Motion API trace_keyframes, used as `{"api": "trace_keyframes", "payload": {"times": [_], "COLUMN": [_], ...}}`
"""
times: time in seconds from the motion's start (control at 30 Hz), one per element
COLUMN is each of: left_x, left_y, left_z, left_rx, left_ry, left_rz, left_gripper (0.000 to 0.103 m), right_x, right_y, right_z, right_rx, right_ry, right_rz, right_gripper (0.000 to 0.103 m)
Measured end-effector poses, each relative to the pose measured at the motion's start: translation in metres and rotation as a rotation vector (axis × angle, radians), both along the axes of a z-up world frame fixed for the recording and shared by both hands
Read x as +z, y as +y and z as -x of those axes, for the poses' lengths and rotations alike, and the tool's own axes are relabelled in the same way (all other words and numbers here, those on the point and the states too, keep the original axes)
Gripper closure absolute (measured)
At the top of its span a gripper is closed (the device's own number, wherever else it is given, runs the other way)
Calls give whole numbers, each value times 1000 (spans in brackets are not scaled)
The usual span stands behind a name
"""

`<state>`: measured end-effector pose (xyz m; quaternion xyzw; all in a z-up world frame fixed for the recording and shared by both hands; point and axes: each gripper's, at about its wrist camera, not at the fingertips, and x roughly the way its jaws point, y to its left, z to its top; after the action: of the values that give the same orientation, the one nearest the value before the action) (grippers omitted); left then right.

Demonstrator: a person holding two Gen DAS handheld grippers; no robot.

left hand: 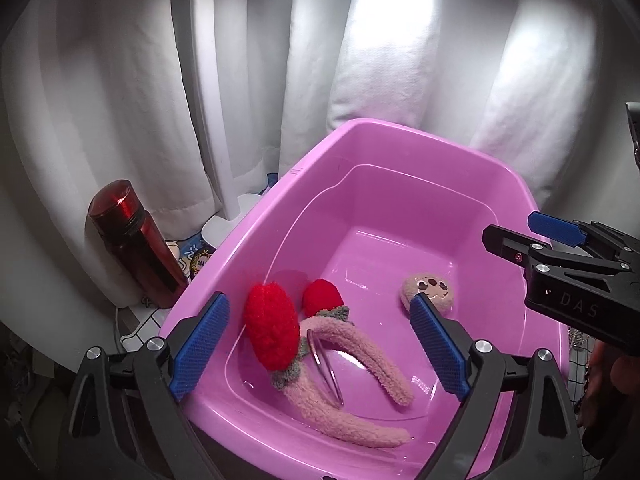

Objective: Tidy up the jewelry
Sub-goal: 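Carry both silver hoops into the pink tub and open both tools, then withdraw both tools from the tub back over the table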

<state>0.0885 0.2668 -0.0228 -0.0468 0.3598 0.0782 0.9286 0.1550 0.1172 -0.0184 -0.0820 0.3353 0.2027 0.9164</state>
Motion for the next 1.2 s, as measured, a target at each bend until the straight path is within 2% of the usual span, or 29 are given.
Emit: {"api": "trace_keyframes", "payload": {"times": [0.3,0.73,1.2], "left_x": [1,17,30], "left_y": [0,-15,-58], "left_z": [4,16,32], "left_rx": [14,15,-36], "left_ry": [12,-8,-27], "left_rz": [2,-18,-21], "left_gripper": [10,10,10], "right_x": [4,15,23], "right_y": [-8,-29,-87], "right_z": [11,39,93], "right_rx": [-17,-30,-95], "right_ry": [-10,-44,-81], "right_rz": [-20,-65,-120], "right_gripper": [37,37,37]}}
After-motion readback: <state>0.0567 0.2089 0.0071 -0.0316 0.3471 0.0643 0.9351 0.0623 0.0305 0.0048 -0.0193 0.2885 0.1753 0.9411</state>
